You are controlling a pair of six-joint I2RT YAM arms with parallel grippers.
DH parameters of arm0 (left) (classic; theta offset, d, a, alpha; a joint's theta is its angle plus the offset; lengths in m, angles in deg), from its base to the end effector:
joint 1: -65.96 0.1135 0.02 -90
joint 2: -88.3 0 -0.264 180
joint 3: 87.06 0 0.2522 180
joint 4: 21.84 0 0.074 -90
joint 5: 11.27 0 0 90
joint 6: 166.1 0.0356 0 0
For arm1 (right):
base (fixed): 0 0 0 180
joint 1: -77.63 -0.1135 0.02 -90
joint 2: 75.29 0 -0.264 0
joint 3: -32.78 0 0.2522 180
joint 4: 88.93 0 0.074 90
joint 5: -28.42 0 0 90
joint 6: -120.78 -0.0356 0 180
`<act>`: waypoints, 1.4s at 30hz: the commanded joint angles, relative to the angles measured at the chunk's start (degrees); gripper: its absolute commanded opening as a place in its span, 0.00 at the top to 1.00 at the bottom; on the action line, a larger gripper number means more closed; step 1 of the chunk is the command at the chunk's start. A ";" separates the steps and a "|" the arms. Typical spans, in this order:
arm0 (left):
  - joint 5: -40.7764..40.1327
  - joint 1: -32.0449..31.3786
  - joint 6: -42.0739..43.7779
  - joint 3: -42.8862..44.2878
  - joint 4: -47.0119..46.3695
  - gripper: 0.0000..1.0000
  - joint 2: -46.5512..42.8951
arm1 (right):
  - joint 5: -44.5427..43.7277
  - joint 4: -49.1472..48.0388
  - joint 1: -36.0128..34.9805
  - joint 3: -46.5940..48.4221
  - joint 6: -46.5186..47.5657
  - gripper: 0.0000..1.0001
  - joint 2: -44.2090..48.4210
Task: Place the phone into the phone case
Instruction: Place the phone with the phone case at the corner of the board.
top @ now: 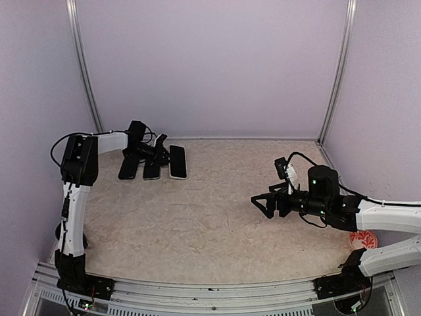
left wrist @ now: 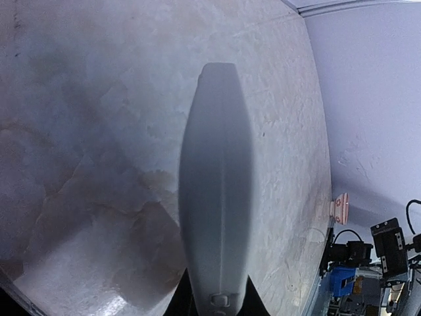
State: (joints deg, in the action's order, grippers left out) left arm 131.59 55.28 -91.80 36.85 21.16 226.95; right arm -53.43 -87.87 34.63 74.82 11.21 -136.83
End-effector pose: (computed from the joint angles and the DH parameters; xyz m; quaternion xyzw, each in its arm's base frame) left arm 0.4989 -0.1230 0.1430 0.0859 0.8648 -0.4731 0.1447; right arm 0.1678 0.1634 0.2230 -0.2061 0.7946 0.3449 0.4552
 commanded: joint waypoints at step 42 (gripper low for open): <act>-3.51 0.64 -6.08 0.70 -7.17 0.88 4.89 | 1.99 -3.02 -0.18 -0.15 -1.85 0.00 -3.76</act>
State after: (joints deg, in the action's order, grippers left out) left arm 131.85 56.52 -98.38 39.21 14.64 233.44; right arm -52.10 -89.91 34.63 74.31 9.72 -140.26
